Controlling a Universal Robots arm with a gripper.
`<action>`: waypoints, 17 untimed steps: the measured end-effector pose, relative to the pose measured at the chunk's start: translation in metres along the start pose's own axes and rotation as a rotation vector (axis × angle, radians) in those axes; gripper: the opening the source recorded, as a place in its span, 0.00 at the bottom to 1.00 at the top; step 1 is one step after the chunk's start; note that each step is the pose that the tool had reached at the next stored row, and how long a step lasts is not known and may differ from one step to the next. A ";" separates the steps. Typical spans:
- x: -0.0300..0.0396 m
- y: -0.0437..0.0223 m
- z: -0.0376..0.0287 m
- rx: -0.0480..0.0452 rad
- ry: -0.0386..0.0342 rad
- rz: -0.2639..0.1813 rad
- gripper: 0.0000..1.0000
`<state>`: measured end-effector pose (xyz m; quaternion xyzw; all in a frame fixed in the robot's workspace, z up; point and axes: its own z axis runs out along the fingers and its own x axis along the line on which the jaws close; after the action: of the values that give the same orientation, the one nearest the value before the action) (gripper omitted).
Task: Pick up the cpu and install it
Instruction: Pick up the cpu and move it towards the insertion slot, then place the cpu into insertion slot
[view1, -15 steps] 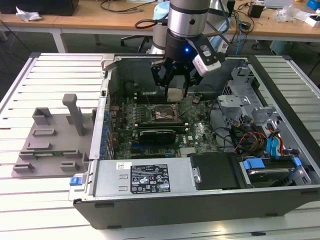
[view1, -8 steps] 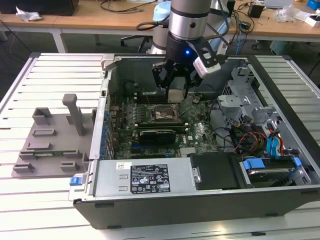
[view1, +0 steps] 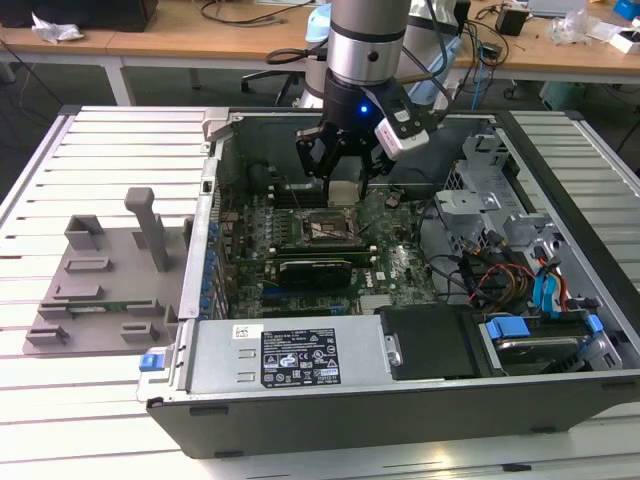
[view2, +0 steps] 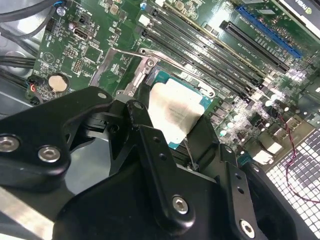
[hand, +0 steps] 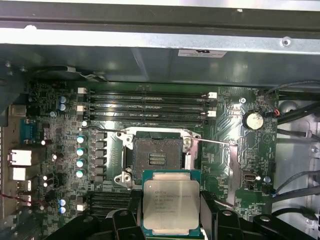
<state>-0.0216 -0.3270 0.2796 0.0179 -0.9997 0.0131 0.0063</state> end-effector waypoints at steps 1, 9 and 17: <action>0.0000 0.0000 0.0000 0.0000 0.0000 0.000 0.55; 0.0000 0.0000 0.0001 -0.0001 -0.0001 0.000 0.55; 0.0001 0.0000 0.0000 0.0002 0.0017 0.062 0.55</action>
<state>-0.0216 -0.3270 0.2795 -0.0132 -0.9998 0.0134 0.0067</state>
